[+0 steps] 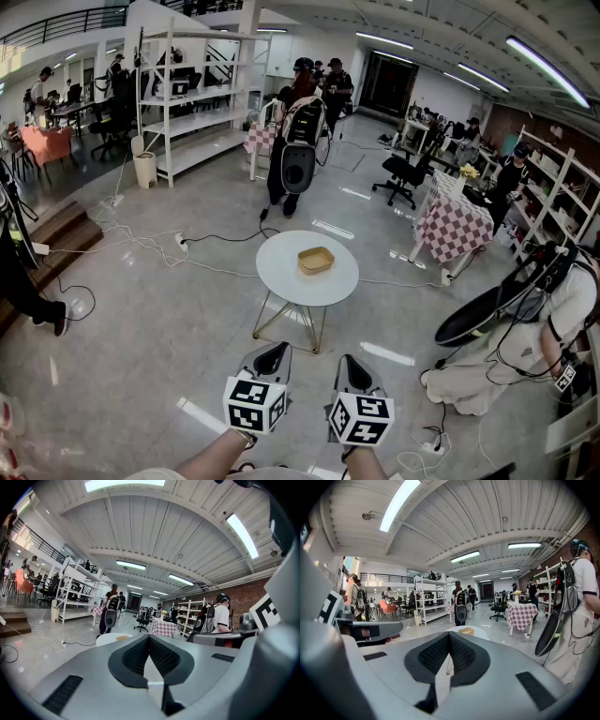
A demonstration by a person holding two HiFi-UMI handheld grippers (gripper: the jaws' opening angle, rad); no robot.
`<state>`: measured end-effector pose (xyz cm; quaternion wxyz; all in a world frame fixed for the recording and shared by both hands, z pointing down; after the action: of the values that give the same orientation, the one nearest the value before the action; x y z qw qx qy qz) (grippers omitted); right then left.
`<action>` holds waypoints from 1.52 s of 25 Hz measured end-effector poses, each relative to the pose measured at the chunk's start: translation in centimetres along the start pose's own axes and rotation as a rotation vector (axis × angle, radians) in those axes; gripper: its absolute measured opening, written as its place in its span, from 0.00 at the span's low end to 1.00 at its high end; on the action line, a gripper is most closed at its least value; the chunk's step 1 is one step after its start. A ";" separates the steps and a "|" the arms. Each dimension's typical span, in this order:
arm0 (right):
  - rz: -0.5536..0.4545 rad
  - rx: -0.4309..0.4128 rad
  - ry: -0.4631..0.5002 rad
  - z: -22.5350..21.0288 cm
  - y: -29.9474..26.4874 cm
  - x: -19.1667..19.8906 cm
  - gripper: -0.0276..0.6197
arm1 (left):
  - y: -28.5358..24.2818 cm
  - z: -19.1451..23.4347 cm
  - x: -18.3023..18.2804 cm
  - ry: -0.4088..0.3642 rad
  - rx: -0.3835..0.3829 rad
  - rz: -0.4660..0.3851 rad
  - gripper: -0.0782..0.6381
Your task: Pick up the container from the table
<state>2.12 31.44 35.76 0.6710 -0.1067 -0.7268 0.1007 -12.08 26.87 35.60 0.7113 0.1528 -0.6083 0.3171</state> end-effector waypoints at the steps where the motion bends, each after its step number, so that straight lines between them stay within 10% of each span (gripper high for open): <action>1: 0.003 -0.003 -0.001 -0.2 0.0 0.1 0.08 | -0.1 -0.1 0.1 0.002 -0.003 0.002 0.13; 38: 0.076 -0.022 -0.117 -5.4 0.0 2.9 0.08 | -2.3 -2.3 2.5 0.005 -0.086 0.044 0.13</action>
<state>7.30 32.34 38.98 0.6217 -0.1355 -0.7614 0.1243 -8.70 27.18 37.91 0.7116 0.1077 -0.6229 0.3066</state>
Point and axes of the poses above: the fingertips, and each gripper's own axes: y backward along the fingers, z to its left, x out of its underside, the point moved 3 cm from there along y, backward along the fingers
